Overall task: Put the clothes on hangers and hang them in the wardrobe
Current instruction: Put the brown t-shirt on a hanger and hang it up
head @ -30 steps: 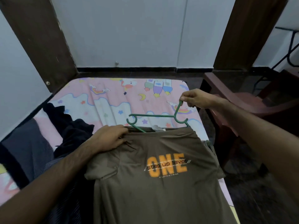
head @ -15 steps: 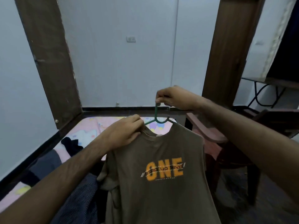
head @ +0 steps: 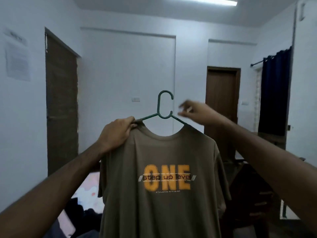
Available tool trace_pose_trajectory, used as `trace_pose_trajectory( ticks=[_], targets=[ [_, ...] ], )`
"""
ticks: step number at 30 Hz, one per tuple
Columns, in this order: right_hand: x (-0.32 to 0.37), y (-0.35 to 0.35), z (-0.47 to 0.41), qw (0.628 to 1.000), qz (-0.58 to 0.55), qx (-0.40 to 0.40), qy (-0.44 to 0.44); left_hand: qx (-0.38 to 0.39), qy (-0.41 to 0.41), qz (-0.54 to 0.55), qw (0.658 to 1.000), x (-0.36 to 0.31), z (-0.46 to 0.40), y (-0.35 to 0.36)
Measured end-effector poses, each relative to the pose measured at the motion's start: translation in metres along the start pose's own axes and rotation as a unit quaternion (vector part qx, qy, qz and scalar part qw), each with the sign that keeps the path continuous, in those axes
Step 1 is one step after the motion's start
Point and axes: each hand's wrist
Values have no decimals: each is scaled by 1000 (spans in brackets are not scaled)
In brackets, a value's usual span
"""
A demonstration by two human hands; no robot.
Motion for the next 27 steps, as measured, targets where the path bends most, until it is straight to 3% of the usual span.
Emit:
trace_pose_trajectory(
  ticks=[2,3,8,12,16,20,21,24,25,27],
  targets=[
    [-13,-8,17,992,82,97,15,-21,-5,-3,1000,-2,-13,-22],
    [-18,-11,24,991,81,105,14,-31,-6,-6,999,-3,-18,-32],
    [-20,-30,46,999,6,-27,-32,-36,21,25,999,-21,-24,-67],
    [-5,-43,47,996,-75,-56,-9,-21,19,38,999,-28,-23,-82],
    [18,-62,34,996,17,-91,1,20,34,-78,996,-45,-23,-81],
    [33,-81,33,987,23,-160,-6,-32,23,-103,994,-51,-27,-76],
    [36,-86,38,989,-20,-146,-32,-51,10,-91,994,-50,-29,-77],
    [44,-108,65,971,-208,61,-103,-103,-26,-65,992,-44,-33,-82],
    [43,-114,70,963,-228,97,-102,-117,-31,-61,991,-42,-35,-83],
    [32,-115,68,986,-143,32,-84,-137,-20,-51,989,-39,-35,-85]
  ],
)
Point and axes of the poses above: each hand's wrist, its own z-axis away from the middle knuckle, its own y-axis out of the palm, x = y × z, and after that the axes turned 6 degrees about z, right-handed
